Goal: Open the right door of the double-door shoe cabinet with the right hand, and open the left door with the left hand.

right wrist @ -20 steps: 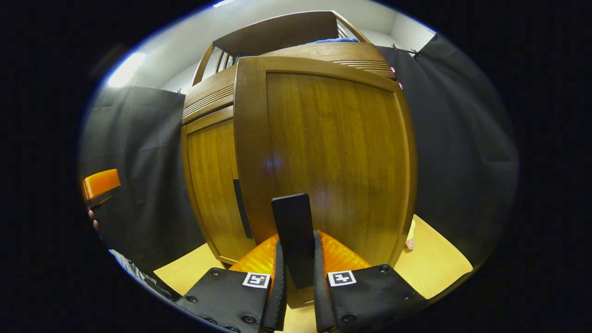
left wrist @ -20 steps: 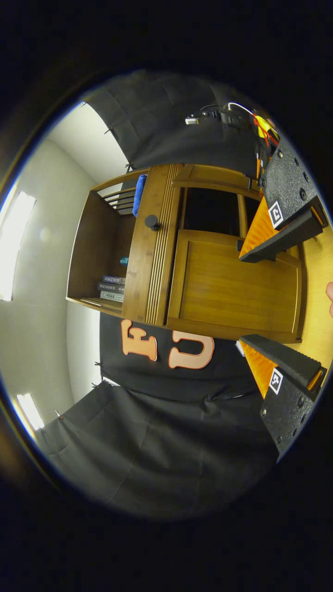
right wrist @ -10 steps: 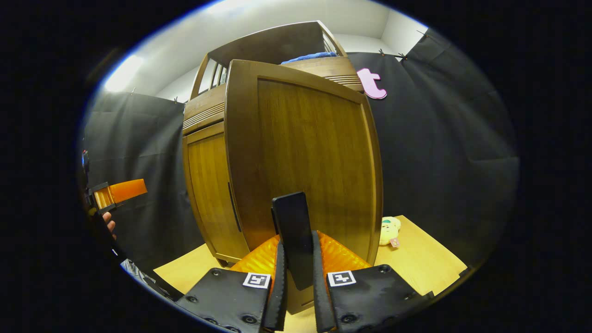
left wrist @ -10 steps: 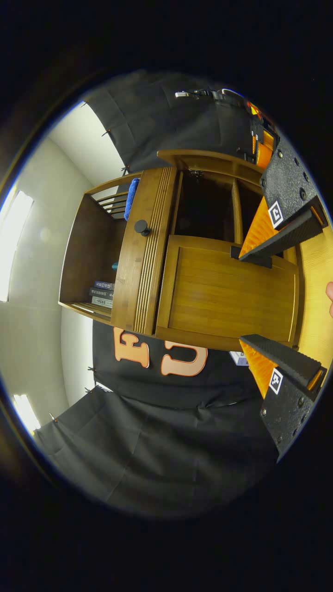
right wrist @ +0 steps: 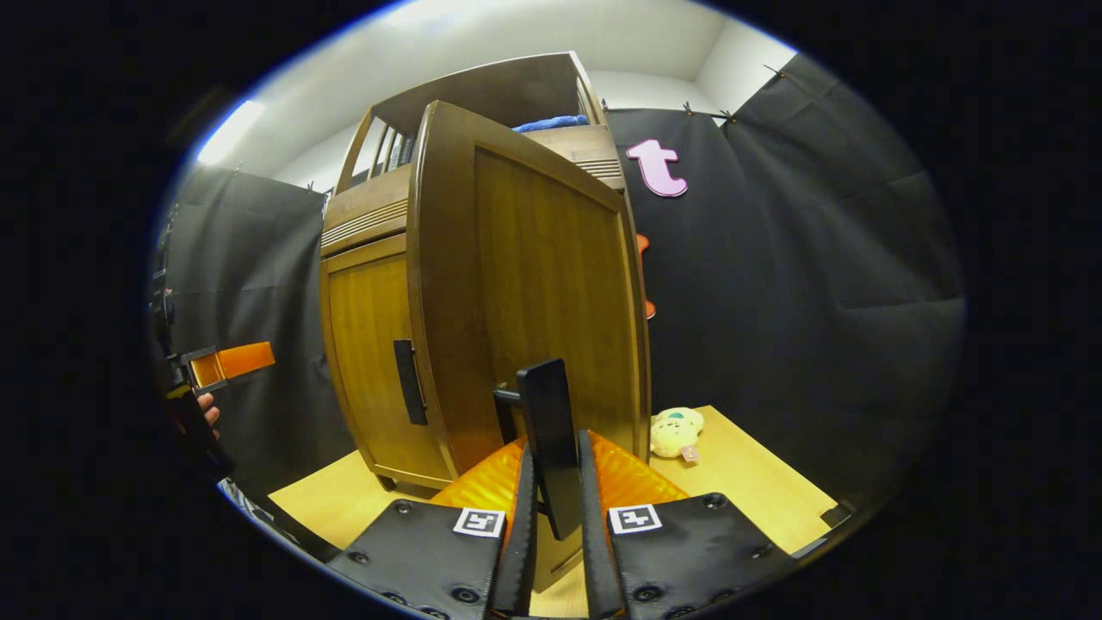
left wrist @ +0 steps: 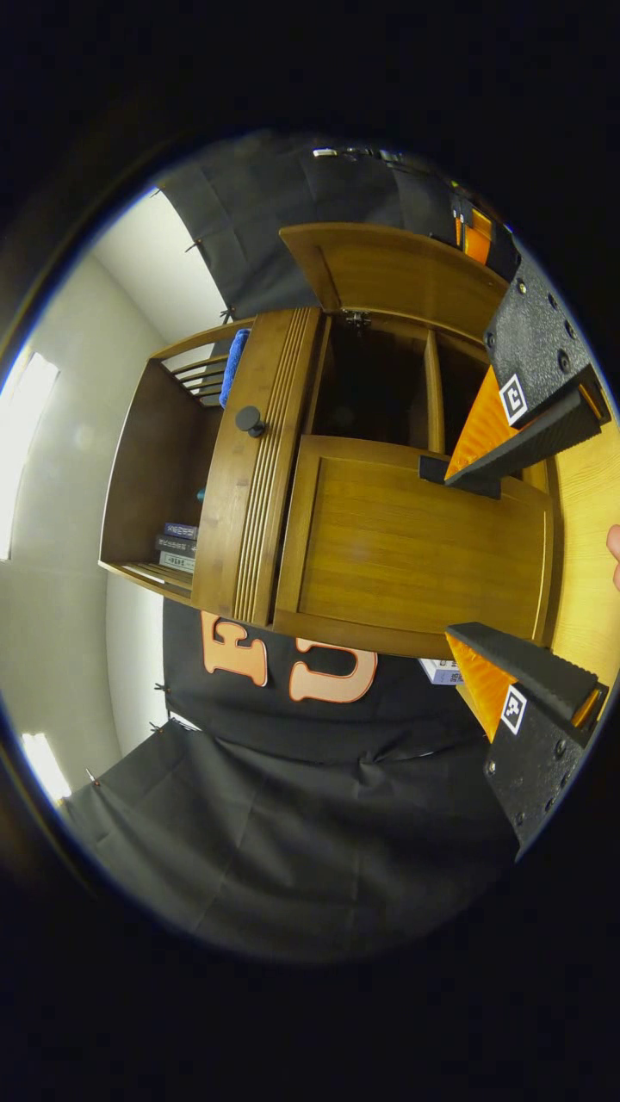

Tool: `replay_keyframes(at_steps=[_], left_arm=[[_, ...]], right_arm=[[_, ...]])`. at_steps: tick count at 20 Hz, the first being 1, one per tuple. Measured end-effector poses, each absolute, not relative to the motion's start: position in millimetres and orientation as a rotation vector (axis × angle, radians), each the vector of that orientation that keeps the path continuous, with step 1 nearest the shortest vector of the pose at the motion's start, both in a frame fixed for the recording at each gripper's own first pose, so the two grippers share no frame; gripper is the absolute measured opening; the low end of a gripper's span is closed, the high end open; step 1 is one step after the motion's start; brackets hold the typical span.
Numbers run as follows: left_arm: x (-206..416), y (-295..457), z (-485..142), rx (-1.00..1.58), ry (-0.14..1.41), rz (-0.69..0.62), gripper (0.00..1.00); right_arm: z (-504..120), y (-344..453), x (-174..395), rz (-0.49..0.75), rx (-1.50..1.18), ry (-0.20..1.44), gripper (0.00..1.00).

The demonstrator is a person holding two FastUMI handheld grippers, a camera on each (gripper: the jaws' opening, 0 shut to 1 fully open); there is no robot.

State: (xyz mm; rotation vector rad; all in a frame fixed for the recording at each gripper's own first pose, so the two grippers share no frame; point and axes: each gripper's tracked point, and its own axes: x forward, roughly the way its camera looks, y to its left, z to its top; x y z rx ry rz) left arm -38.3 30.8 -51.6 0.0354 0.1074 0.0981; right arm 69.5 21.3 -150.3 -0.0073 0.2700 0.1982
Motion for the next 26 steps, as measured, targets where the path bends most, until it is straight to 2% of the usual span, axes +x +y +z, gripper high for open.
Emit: replay_keyframes(at_steps=[4,5,6,8,10,11,12,14,15,17,20,26], left_arm=[[-37,30,-55,0.041,0.114,0.095,0.98],[-37,31,-57,0.044,0.116,0.096,0.94],[-37,31,-58,0.044,0.117,0.097,0.98],[-36,32,-61,0.040,0.122,0.097,0.94],[-33,32,-63,0.040,0.124,0.096,0.98],[-32,31,-64,0.040,0.123,0.095,0.98],[-30,30,-65,0.042,0.121,0.092,0.97],[-23,30,-69,0.044,0.125,0.084,0.94],[-21,28,-72,0.043,0.128,0.079,0.98],[-13,26,-77,0.036,0.137,0.067,0.98],[-1,20,-87,0.030,0.147,0.048,0.92],[26,6,-95,0.029,0.147,0.008,0.92]], right_arm=[[-145,6,67,0.156,-0.030,0.259,0.31],[-143,1,67,0.143,-0.030,0.253,0.31],[-141,0,66,0.140,-0.028,0.249,0.31],[-141,-9,66,0.115,-0.046,0.246,0.31],[-140,-18,67,0.089,-0.071,0.247,0.30],[-138,-25,67,0.073,-0.082,0.241,0.36],[-137,-30,67,0.067,-0.088,0.239,0.24],[-137,-40,66,0.053,-0.096,0.244,0.24],[-138,-47,65,0.045,-0.103,0.244,0.24],[-138,-62,68,0.022,-0.101,0.241,0.24],[-138,-72,66,0.049,-0.086,0.245,0.24],[-135,-99,73,0.132,-0.069,0.258,0.24]])
